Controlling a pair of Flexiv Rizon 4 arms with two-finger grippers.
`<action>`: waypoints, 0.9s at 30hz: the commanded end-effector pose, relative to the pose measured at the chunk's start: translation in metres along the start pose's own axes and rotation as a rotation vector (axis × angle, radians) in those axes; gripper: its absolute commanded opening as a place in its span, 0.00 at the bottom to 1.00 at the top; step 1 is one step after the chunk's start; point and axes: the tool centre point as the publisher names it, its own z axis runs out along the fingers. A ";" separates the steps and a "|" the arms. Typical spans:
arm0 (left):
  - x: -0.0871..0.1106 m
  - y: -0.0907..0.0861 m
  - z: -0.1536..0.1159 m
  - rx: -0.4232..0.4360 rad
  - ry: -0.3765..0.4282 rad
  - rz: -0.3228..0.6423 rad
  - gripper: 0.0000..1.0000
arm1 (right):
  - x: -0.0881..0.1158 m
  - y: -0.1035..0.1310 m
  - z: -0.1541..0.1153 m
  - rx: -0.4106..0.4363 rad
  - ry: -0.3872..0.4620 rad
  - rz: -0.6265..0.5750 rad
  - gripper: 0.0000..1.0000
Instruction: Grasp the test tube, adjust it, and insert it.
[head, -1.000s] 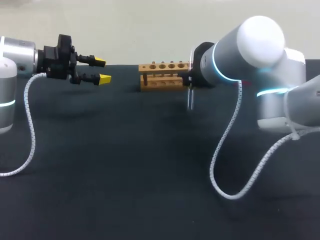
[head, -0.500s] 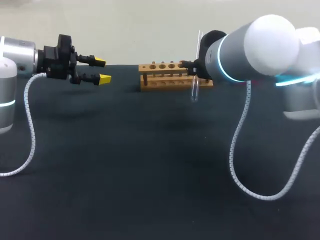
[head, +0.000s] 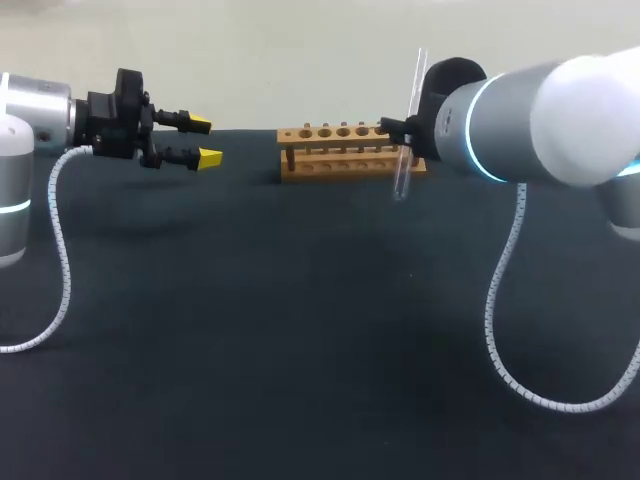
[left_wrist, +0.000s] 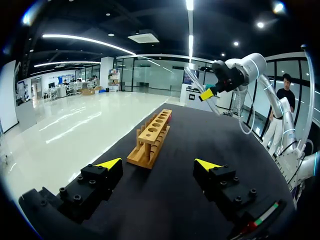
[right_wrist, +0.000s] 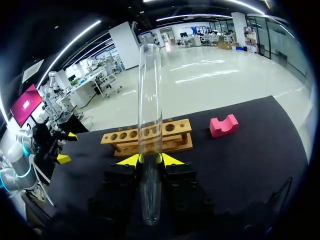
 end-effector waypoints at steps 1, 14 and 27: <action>0.001 0.000 0.000 -0.001 -0.005 0.003 1.00 | -0.001 -0.002 -0.001 -0.049 -0.042 0.015 0.00; 0.001 0.000 0.000 -0.001 -0.005 0.003 1.00 | -0.001 -0.002 -0.001 -0.049 -0.042 0.015 0.00; 0.001 0.000 0.000 -0.001 -0.005 0.003 1.00 | -0.001 -0.002 -0.001 -0.049 -0.042 0.015 0.00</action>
